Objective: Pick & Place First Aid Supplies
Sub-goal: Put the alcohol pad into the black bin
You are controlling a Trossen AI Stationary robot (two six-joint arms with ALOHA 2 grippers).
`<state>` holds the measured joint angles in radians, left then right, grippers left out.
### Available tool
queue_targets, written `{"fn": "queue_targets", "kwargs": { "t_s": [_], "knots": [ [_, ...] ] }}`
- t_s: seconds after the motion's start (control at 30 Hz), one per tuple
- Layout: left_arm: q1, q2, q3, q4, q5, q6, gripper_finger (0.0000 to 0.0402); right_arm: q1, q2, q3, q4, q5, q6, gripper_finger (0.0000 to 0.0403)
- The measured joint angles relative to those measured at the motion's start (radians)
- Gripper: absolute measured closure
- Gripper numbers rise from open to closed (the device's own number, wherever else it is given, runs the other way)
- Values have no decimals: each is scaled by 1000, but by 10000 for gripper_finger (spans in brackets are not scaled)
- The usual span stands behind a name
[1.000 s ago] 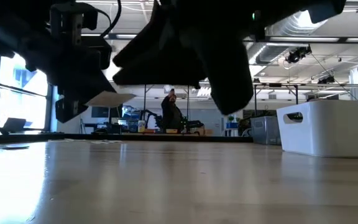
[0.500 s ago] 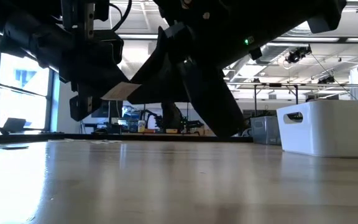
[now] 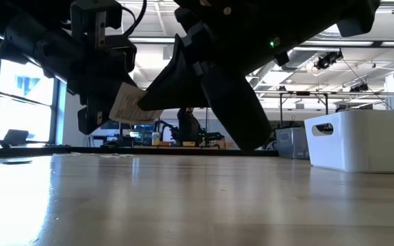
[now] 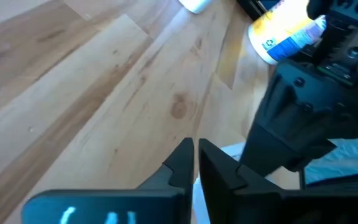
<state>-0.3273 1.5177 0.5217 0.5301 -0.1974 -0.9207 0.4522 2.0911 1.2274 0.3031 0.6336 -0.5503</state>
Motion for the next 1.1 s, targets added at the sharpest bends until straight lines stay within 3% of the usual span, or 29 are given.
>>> {"fn": "queue_targets", "kwargs": {
  "t_s": [0.23,0.5,0.6,0.7,0.83,0.97,1.1],
  "knots": [
    [0,-1,0,-24,26,26,310,7,-3,0,-1,53,57,401],
    [0,-2,0,-220,50,9,285,103,-116,0,-190,466,66,401],
    [0,-2,0,-291,23,-28,285,125,-200,0,-316,546,173,401],
    [0,-2,0,-302,-7,-42,285,107,-294,0,-490,521,347,402],
    [0,-2,0,-301,-14,-45,285,22,-423,0,-772,394,648,402],
    [0,-2,0,-302,-14,-45,285,-127,-531,0,-1094,277,960,402],
    [0,-2,0,-300,-14,-45,285,-299,-592,0,-1371,257,1223,402]
  ]
}}
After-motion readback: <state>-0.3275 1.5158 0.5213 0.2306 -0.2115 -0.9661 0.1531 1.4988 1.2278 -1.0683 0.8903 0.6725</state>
